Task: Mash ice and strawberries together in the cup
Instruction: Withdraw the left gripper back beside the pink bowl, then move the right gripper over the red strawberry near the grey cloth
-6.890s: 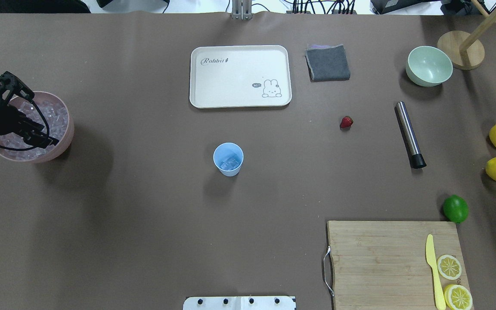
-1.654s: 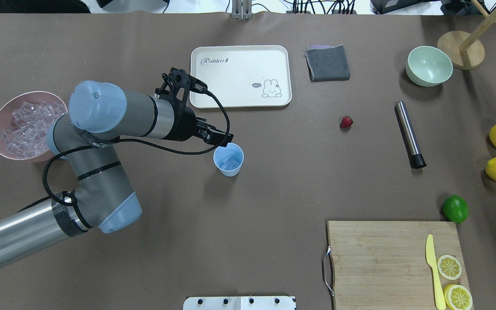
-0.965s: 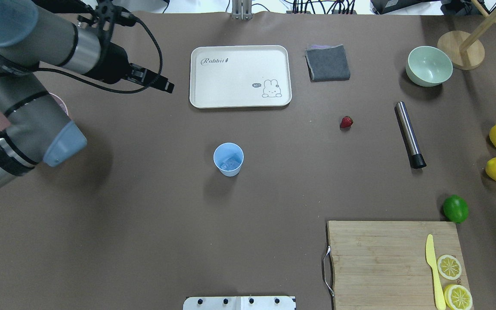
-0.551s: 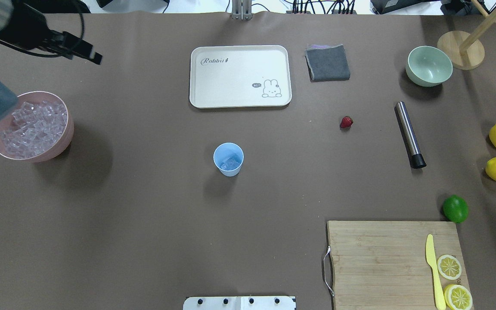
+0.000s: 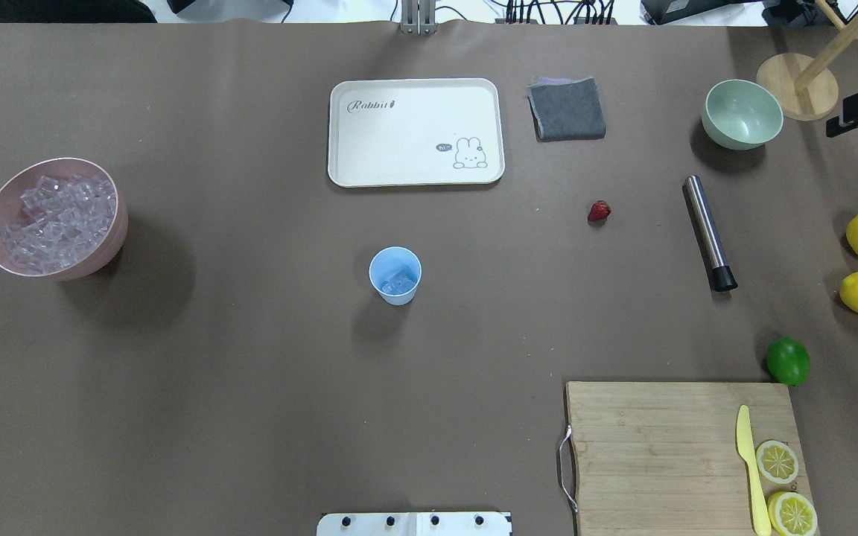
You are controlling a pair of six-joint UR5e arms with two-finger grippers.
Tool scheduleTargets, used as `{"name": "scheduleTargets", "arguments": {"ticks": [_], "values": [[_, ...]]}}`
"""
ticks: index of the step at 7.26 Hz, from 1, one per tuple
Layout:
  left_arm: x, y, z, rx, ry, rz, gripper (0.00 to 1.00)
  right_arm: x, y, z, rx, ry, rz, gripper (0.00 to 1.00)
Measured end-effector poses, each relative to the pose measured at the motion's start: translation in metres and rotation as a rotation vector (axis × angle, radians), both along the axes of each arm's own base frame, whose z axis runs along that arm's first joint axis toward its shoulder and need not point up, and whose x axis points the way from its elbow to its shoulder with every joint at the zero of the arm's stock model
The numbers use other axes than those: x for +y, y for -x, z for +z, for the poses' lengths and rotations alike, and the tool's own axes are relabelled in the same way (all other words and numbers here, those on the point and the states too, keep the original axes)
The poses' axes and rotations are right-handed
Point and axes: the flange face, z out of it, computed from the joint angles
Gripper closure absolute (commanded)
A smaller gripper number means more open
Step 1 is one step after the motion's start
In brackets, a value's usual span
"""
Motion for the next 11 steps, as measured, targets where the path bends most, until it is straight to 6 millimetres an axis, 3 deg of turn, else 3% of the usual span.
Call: {"name": "scheduleTargets", "arguments": {"ticks": [2,4,7,11], "values": [[0.01,0.045,0.034,-0.047,0.027,-0.054,0.03,-0.001,0.037,-0.001,0.027,-0.009,-0.043,0.0],[0.023,0.065,0.067,-0.143,0.06,-0.118,0.03,-0.005,0.072,0.0,0.059,-0.013,-0.077,0.0],[0.039,0.072,0.112,-0.271,0.117,-0.171,0.02,-0.008,0.112,0.005,0.112,-0.024,-0.106,0.0],[0.038,0.067,0.129,-0.293,0.145,-0.171,0.02,-0.017,0.187,-0.03,0.083,0.016,-0.076,0.0]]}}
